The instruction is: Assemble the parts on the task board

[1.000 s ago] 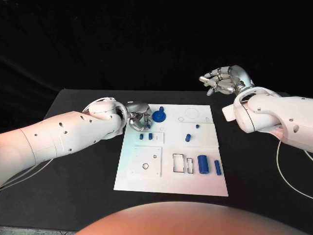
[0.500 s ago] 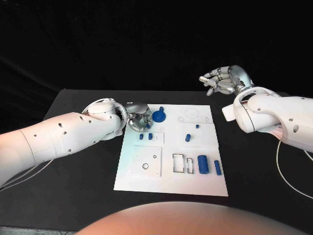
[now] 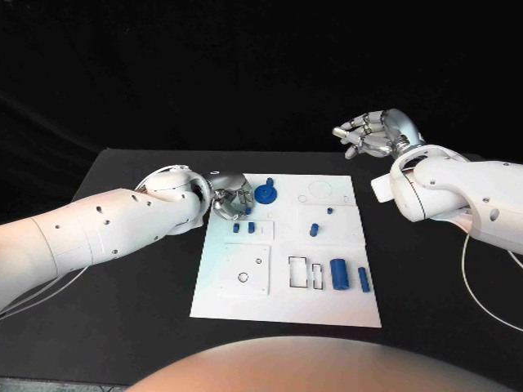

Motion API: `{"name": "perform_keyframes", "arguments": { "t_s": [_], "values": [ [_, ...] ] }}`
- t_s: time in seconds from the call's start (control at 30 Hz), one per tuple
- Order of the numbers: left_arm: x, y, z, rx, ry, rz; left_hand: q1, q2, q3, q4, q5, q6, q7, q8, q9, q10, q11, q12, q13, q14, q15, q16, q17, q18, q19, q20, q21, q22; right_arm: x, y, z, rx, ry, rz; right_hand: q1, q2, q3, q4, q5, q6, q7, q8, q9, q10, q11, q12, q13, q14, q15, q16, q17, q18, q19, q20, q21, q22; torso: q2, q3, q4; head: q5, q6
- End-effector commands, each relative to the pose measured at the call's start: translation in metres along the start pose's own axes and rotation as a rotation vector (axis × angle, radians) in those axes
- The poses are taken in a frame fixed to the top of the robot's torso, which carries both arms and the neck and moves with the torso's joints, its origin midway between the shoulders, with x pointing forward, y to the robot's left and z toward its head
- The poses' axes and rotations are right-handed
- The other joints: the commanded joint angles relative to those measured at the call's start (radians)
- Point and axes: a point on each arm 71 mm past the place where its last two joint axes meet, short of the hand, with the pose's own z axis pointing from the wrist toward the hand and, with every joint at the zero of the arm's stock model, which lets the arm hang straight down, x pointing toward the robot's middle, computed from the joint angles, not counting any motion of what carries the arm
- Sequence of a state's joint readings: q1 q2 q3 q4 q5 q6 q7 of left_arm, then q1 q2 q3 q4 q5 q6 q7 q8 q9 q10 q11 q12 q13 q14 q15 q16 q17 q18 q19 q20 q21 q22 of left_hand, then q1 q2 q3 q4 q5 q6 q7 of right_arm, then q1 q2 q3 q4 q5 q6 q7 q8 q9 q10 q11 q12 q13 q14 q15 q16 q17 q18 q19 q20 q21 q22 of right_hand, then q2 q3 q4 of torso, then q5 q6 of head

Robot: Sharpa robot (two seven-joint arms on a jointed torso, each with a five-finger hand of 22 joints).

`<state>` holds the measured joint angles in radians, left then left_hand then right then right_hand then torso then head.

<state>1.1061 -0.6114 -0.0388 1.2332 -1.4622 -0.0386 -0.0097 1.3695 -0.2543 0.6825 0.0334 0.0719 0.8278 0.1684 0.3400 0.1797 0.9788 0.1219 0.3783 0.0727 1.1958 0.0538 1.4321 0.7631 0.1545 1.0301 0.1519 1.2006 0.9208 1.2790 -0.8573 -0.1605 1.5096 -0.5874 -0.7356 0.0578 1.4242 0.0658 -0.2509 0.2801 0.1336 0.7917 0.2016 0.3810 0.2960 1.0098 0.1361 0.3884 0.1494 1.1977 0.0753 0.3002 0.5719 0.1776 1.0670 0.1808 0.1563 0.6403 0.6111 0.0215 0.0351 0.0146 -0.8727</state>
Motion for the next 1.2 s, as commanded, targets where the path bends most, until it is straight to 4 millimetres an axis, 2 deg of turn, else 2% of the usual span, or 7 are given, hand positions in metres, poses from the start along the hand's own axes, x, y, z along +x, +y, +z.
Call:
{"name": "perform_keyframes", "arguments": {
  "t_s": [0.03,0.4,0.6,0.77,0.83,1.03,1.2],
  "values": [
    [-0.001,0.001,0.0,-0.01,-0.007,-0.01,0.001,-0.013,-0.008,0.0,-0.001,-0.013,-0.003,-0.011,-0.003,-0.014,0.005,-0.011,-0.001,-0.018,0.003,-0.008,-0.027,-0.001,-0.012,0.002,-0.009,-0.01,0.001,0.001,0.0,-0.013,0.015,-0.005,0.012,0.0,-0.009,0.0,-0.001,0.004,0.008,-0.005,-0.002,0.009,0.003,-0.005,-0.008,-0.012,0.003,-0.015,-0.006,0.001,-0.01,0.003,-0.007,-0.007,0.0,0.0,-0.0005,0.0,0.0],
    [-0.002,0.01,-0.004,-0.039,-0.017,-0.012,0.003,-0.014,-0.02,0.001,-0.001,-0.028,-0.005,-0.026,-0.006,-0.042,0.014,-0.028,-0.002,-0.052,0.011,-0.026,-0.088,0.004,-0.031,0.01,-0.028,-0.035,0.002,-0.001,0.0,-0.014,0.05,-0.03,0.05,-0.006,-0.011,-0.02,-0.001,0.019,0.006,-0.008,-0.009,0.009,0.005,-0.013,-0.04,-0.029,0.008,-0.053,-0.03,0.003,-0.025,0.012,-0.028,-0.033,0.0,-0.0001,-0.0011,-0.002,0.0],
    [-0.011,0.023,-0.016,-0.05,-0.083,-0.113,0.021,-0.004,-0.012,-0.006,0.001,-0.013,0.012,-0.022,-0.004,-0.036,0.013,-0.021,0.002,-0.081,0.01,-0.043,-0.147,0.009,-0.045,0.01,-0.04,-0.054,0.007,-0.004,0.0,-0.029,0.194,-0.169,0.221,-0.022,0.031,-0.062,0.002,0.093,-0.027,-0.037,-0.034,0.075,-0.032,-0.063,-0.086,0.117,-0.043,-0.007,-0.015,0.004,0.083,-0.039,0.045,-0.005,-0.001,-0.0004,-0.002,-0.011,0.0],
    [-0.026,0.037,-0.034,-0.036,-0.185,-0.385,0.051,0.002,0.024,-0.029,0.005,0.021,0.03,-0.009,0.001,-0.051,0.021,-0.013,0.003,-0.182,0.011,-0.112,-0.304,0.03,-0.14,0.008,-0.101,-0.148,0.014,-0.007,-0.002,-0.08,0.351,-0.395,0.313,-0.053,0.024,-0.006,0.002,0.165,-0.053,-0.086,-0.064,0.163,-0.063,-0.158,-0.086,0.274,-0.084,0.168,0.097,0.001,0.175,-0.091,0.197,0.117,-0.002,0.0009,-0.0011,-0.028,0.0],
    [-0.031,0.042,-0.04,-0.023,-0.226,-0.496,0.058,0.003,0.038,-0.043,0.004,0.021,0.035,-0.01,0.0,-0.076,0.027,-0.013,0.0,-0.226,0.015,-0.172,-0.339,0.031,-0.175,0.011,-0.113,-0.149,0.017,-0.008,-0.003,-0.103,0.389,-0.488,0.326,-0.054,0.023,0.006,0.003,0.175,-0.055,-0.093,-0.067,0.171,-0.064,-0.174,-0.085,0.285,-0.087,0.202,0.12,0.0,0.177,-0.093,0.219,0.14,-0.002,0.0009,-0.0013,-0.034,0.0],
    [-0.043,0.05,-0.065,0.053,-0.363,-0.994,0.031,0.023,0.007,-0.036,0.002,0.011,0.044,-0.014,-0.004,-0.107,0.035,0.012,0.0,-0.277,0.026,-0.284,-0.411,0.031,-0.236,0.022,-0.173,-0.178,0.025,-0.014,-0.007,-0.17,0.437,-0.787,0.33,-0.065,-0.014,0.009,0.003,0.211,-0.062,-0.135,-0.079,0.195,-0.065,-0.253,-0.082,0.301,-0.087,0.596,0.395,-0.056,0.262,-0.095,0.696,0.503,-0.001,-0.0032,0.0001,-0.052,0.0],
    [-0.046,0.051,-0.075,0.092,-0.411,-1.225,0.008,0.031,-0.028,-0.019,0.003,0.011,0.044,-0.012,-0.003,-0.102,0.034,0.033,0.003,-0.268,0.027,-0.286,-0.419,0.031,-0.226,0.026,-0.205,-0.203,0.031,-0.022,-0.011,-0.189,0.44,-0.883,0.32,-0.07,-0.025,0.01,0.002,0.211,-0.057,-0.147,-0.081,0.188,-0.057,-0.27,-0.082,0.295,-0.082,0.659,0.435,-0.062,0.263,-0.089,0.751,0.549,0.0,-0.0042,0.001,-0.057,0.0]
  ]
}}
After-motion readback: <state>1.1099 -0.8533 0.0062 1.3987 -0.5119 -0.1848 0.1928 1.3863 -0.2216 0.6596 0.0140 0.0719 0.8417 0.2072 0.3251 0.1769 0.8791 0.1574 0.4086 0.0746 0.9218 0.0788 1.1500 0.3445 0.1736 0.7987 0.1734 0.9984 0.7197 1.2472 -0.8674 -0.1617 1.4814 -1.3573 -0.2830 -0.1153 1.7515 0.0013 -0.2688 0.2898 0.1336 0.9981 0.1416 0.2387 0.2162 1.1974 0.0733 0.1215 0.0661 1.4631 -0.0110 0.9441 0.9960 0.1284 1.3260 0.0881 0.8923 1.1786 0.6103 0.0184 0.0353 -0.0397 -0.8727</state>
